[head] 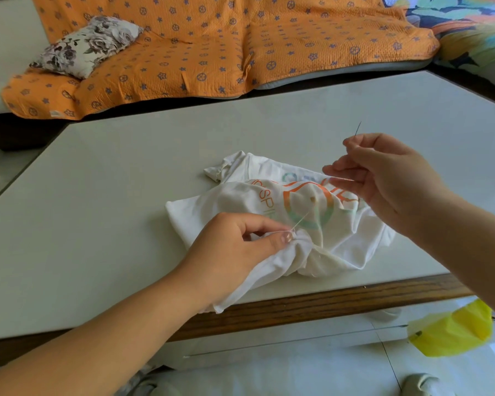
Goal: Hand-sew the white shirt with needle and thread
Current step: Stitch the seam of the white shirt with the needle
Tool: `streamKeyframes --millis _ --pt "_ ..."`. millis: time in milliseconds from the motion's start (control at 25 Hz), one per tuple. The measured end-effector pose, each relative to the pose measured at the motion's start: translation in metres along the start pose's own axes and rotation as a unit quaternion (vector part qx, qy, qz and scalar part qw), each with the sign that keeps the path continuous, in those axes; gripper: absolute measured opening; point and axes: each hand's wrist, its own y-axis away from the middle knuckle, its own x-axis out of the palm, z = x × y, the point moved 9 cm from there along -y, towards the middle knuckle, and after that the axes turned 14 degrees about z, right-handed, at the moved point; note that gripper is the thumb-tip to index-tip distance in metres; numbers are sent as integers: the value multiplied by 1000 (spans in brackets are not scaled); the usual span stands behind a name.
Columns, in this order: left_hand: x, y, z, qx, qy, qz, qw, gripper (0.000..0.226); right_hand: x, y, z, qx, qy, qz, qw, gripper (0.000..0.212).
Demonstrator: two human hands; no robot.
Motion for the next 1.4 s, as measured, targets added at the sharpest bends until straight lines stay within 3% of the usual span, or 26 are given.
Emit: streamKeyframes --millis 80,200,280,400,480,560,680,880,1080,1240,1400 --pt "2 -2 3 -10 21 14 1000 8 -10 -2 7 -32 125 -33 991 11" --pt "4 -4 5 -21 44 30 998 11 -14 0 21 -70 336 -54 938 10" --pt "4 -4 6 -26 54 33 998 11 -17 0 26 -79 392 -65 914 9" --pt "3 -4 7 -30 57 32 997 11 -12 4 30 -68 398 -58 913 9" --pt "3 -3 7 -27 55 34 998 11 11 11 20 -47 380 28 923 13" --pt "4 -3 6 -22 62 36 997 11 46 30 4 -38 394 138 908 15" --pt "4 -5 6 -16 71 29 997 12 75 50 -12 -71 419 205 882 17" --pt "4 -4 5 -5 71 27 997 25 78 53 -15 -107 422 203 877 15" --pt "-5 -2 2 -3 45 16 999 25 72 52 -7 -109 417 165 887 16" --pt "-21 0 -7 13 -40 -50 998 6 70 50 -6 -91 413 160 892 18" --pt "-22 4 -21 50 -104 -83 990 13 69 47 -11 -52 361 175 915 18"
